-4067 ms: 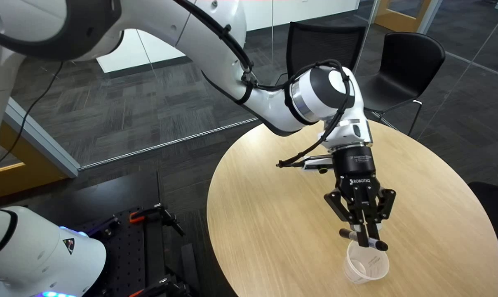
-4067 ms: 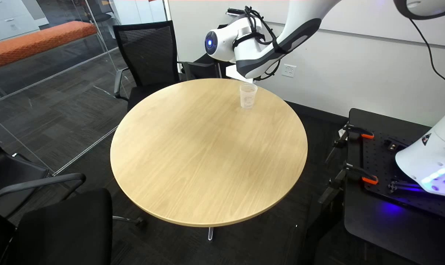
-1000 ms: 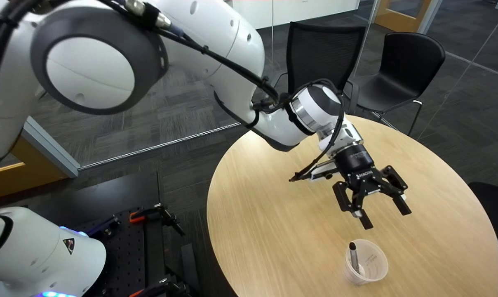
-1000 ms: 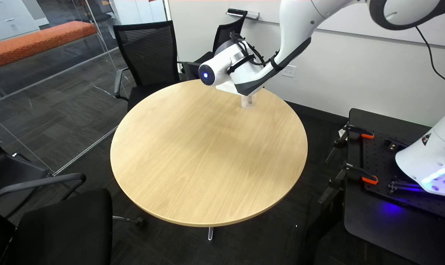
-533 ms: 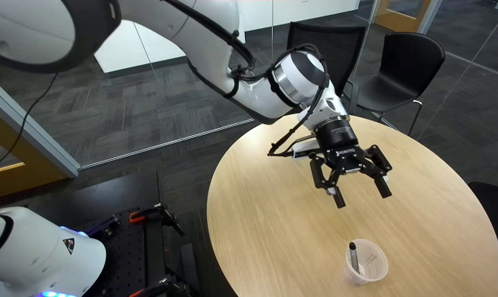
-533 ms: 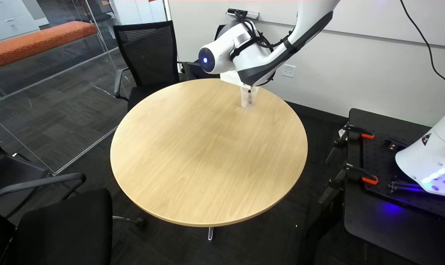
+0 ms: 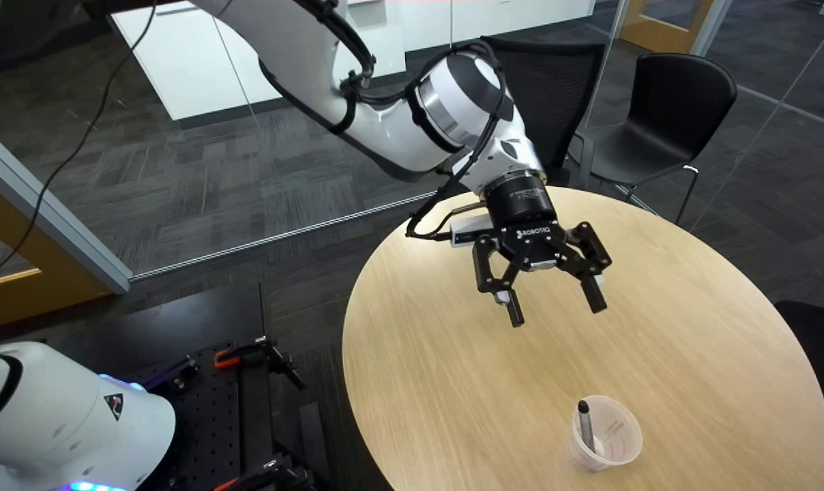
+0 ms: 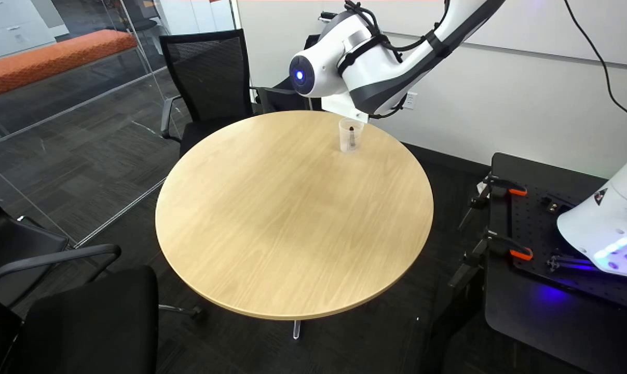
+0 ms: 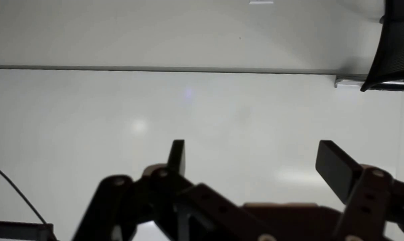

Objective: Put the marker in the cup

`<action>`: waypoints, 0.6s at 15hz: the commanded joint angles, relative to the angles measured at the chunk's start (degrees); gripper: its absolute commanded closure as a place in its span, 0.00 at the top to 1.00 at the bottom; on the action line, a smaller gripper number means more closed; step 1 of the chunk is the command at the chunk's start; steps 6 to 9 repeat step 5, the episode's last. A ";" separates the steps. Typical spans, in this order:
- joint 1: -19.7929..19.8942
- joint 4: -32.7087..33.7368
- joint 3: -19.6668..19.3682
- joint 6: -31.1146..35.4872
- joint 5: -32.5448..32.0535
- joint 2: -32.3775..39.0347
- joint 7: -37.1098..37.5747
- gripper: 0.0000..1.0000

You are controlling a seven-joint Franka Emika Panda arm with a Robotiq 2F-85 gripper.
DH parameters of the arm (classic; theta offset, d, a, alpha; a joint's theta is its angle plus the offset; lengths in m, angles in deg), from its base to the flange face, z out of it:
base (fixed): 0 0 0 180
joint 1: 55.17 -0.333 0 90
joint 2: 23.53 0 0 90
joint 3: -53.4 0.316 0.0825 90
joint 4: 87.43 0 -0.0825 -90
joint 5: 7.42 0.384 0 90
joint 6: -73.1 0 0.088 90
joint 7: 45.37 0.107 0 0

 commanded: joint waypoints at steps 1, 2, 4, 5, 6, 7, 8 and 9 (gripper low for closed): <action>0.65 -0.22 0.87 -0.38 -0.25 -0.26 0.07 1.00; 0.67 -0.36 0.89 -0.38 -0.25 -0.38 0.08 1.00; 0.70 -0.54 0.89 -0.38 -0.25 -0.41 0.08 1.00; 0.71 -0.59 0.89 -0.38 -0.25 -0.41 0.10 1.00; 0.71 -0.59 0.89 -0.38 -0.25 -0.41 0.10 1.00; 0.71 -0.59 0.89 -0.38 -0.25 -0.41 0.10 1.00; 0.71 -0.59 0.89 -0.38 -0.25 -0.41 0.10 1.00; 0.71 -0.59 0.89 -0.38 -0.25 -0.41 0.10 1.00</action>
